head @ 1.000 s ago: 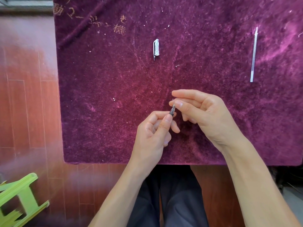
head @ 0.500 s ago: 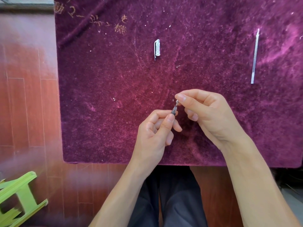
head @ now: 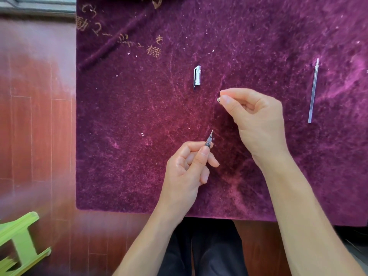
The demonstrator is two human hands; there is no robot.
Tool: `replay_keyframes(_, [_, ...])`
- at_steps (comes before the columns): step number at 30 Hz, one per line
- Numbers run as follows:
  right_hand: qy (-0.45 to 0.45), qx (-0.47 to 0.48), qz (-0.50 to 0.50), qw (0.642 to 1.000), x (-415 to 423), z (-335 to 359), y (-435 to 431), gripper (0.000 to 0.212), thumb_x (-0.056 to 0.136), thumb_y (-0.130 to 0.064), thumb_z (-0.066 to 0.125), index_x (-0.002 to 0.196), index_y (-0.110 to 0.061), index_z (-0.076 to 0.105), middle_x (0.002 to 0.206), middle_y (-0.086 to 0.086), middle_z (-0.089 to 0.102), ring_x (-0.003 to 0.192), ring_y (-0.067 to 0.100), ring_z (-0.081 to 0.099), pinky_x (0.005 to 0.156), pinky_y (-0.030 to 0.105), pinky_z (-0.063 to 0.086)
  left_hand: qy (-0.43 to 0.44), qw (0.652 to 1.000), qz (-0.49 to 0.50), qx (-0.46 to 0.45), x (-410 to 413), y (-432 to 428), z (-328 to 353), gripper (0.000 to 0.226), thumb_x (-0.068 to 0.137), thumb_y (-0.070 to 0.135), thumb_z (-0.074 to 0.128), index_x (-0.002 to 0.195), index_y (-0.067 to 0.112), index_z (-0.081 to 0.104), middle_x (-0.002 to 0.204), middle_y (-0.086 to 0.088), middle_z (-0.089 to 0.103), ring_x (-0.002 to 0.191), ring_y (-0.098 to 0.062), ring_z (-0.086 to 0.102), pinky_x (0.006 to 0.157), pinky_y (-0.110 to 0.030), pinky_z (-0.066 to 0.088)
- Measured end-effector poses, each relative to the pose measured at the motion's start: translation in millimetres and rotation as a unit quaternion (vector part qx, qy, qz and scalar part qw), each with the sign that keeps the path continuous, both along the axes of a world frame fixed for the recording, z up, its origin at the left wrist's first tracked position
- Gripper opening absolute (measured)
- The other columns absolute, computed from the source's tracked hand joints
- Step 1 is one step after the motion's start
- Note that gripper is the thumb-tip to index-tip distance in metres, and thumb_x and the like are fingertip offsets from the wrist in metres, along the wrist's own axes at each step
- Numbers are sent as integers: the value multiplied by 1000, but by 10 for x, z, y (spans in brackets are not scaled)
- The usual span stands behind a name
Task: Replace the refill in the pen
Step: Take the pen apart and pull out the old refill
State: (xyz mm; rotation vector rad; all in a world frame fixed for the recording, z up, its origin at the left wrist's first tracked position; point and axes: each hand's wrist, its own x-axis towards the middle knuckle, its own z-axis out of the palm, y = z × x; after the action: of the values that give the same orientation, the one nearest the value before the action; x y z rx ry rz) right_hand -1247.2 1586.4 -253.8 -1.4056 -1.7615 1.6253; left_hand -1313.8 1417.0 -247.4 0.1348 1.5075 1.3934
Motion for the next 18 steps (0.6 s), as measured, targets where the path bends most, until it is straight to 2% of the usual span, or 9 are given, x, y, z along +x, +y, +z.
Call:
replay_keyframes(2, [-42,67,26,997,-122,-30,73,11,98,-21,76,106,-23,83,90,-14,79,66,5,68,72,11,52,-3,1000,3,-1,-29,29,5,16,105,20,54,110,11,67,80,1,72,48,-5,46,45,-16,37])
replay_keyframes(4, [-73,122,54,988,-232,-51,130,12,99,-23,74,108,-24,82,86,-18,72,59,-2,60,68,4,46,-4,1000,6,-2,-57,59,9,15,105,21,55,108,14,68,80,2,72,49,-5,46,45,-18,37])
replay_keyframes(7, [-93,187,88,974,-371,-66,199,14,100,-21,72,110,-21,82,84,-25,62,59,-9,57,68,0,41,-8,1000,13,-3,-97,98,12,15,104,22,55,108,15,68,80,2,72,49,-6,46,45,-18,37])
replay_keyframes(10, [-107,222,117,962,-463,-92,246,15,100,-19,72,112,-17,82,87,-20,62,57,-6,54,70,0,40,-5,1000,15,-6,-126,132,7,15,104,22,55,108,16,68,80,2,72,49,-6,46,45,-18,37])
replay_keyframes(14, [-112,251,145,950,-502,-147,259,15,100,-14,71,111,-13,81,93,-12,64,64,-14,45,72,4,39,-3,1000,15,-6,-141,158,-7,16,105,21,54,108,13,68,80,2,72,48,-4,46,45,-17,38])
replay_keyframes(18, [-102,271,145,946,-493,-208,263,14,99,-11,71,109,-10,81,95,-3,69,69,-17,39,75,24,49,2,1000,12,-4,-129,163,-21,16,105,19,54,109,13,68,79,2,72,48,-4,47,46,-16,39])
